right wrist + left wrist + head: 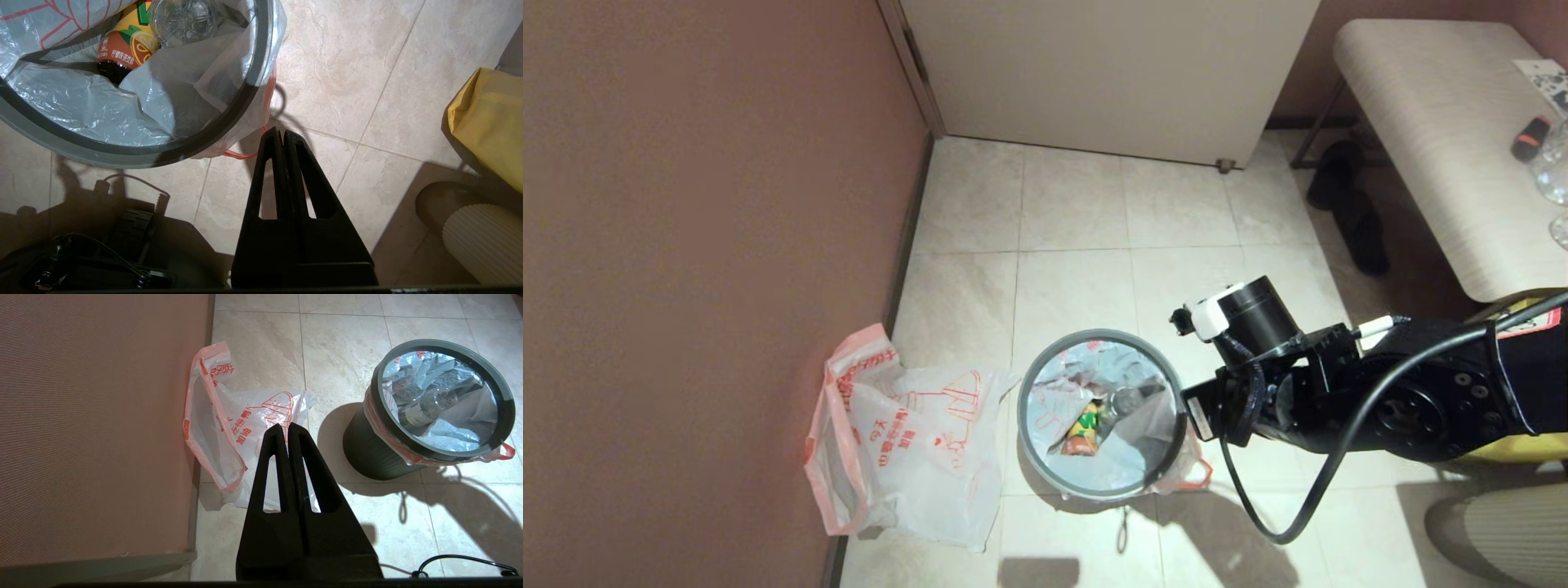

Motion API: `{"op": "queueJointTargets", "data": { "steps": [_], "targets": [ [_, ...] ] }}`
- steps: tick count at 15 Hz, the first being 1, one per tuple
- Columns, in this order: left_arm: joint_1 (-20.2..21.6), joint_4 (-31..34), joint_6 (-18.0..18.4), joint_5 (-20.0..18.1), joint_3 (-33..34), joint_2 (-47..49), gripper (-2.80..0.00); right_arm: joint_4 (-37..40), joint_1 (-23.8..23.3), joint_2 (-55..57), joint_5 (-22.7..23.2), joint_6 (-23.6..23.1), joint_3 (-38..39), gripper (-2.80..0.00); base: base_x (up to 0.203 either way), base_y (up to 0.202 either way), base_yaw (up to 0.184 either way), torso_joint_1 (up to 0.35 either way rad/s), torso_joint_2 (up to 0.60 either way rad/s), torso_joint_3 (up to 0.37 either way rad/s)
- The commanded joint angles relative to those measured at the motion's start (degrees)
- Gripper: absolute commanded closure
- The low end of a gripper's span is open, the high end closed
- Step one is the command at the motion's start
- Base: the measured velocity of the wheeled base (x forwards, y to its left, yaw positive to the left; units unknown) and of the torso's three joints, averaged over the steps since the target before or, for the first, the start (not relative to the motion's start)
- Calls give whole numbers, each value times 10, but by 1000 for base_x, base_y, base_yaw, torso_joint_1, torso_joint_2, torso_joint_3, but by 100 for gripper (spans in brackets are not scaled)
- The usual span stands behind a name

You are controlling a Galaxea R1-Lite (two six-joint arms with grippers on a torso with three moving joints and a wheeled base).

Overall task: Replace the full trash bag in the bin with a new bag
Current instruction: Place the trash can ring on the floor

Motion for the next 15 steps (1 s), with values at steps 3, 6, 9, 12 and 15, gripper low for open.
{"op": "queueJointTargets", "data": {
  "steps": [3,6,9,12,15],
  "targets": [
    [0,0,-1,1,0,1,0,-60,-11,79,-3,3,5,-280,0,0,0,0,0,0],
    [0,0,-1,0,0,1,0,-146,-38,159,-3,-19,-5,-280,0,0,0,0,0,0],
    [0,0,0,0,0,1,0,-199,-64,206,-2,-46,-29,-280,0,0,0,0,0,0],
    [0,0,-1,0,0,1,0,-212,-78,222,0,-63,-52,-43,0,0,0,0,0,0],
    [0,0,0,0,0,1,0,-212,-80,234,1,-64,-58,0,0,0,0,0,0,0]
  ]
}}
